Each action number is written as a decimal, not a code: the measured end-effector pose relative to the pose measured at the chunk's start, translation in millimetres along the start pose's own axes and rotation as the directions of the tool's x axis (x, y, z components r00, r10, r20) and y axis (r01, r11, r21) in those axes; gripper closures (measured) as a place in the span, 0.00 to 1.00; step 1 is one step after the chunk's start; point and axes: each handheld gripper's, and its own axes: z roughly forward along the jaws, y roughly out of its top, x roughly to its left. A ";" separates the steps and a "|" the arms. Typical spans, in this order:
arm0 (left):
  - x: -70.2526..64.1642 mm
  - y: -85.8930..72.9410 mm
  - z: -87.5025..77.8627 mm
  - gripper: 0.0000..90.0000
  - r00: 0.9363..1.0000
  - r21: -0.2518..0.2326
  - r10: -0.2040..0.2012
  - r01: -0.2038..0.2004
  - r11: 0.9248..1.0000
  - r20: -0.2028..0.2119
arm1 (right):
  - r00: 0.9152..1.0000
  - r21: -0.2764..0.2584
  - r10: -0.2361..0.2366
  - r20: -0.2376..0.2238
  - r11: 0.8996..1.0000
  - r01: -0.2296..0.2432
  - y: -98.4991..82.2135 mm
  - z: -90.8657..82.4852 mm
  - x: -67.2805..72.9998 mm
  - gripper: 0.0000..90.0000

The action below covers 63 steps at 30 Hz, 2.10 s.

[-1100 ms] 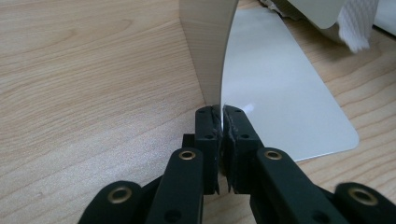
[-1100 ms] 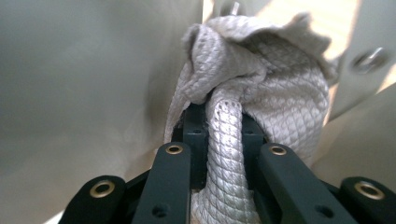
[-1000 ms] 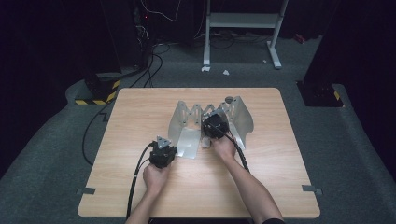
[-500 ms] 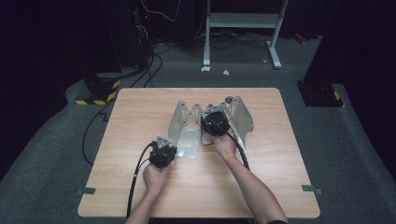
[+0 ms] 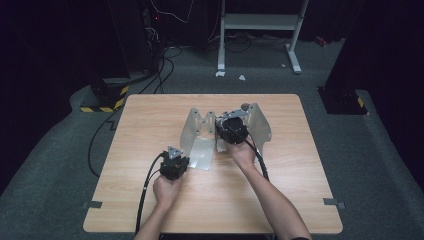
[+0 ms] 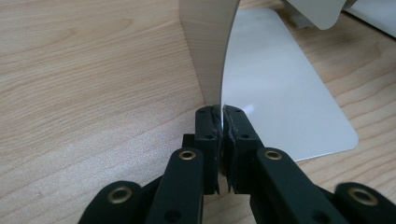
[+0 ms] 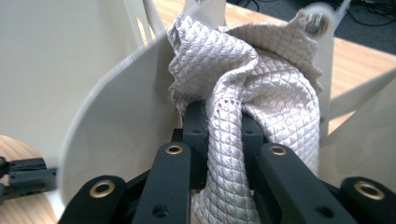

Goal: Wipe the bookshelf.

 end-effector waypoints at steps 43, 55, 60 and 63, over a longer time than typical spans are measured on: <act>-1.3 -0.4 -0.4 0.94 1.000 0.000 0.010 -0.010 1.000 -0.010 | 1.000 0.051 -0.003 -0.003 0.999 0.003 -8.1 20.5 1.0 0.89; -0.9 -0.5 -0.3 0.94 1.000 -0.003 0.004 -0.004 1.000 -0.007 | 1.000 0.097 0.007 -0.010 0.995 -0.006 -24.1 32.8 1.6 0.89; -0.8 -0.5 -0.5 0.94 1.000 0.000 0.009 -0.009 1.000 -0.008 | 1.000 0.126 0.011 -0.009 0.992 -0.009 -30.1 39.7 2.1 0.89; -0.9 -0.6 -0.5 0.94 1.000 0.000 0.008 -0.008 1.000 -0.008 | 1.000 0.128 0.019 -0.013 0.992 -0.017 -33.9 42.0 2.7 0.89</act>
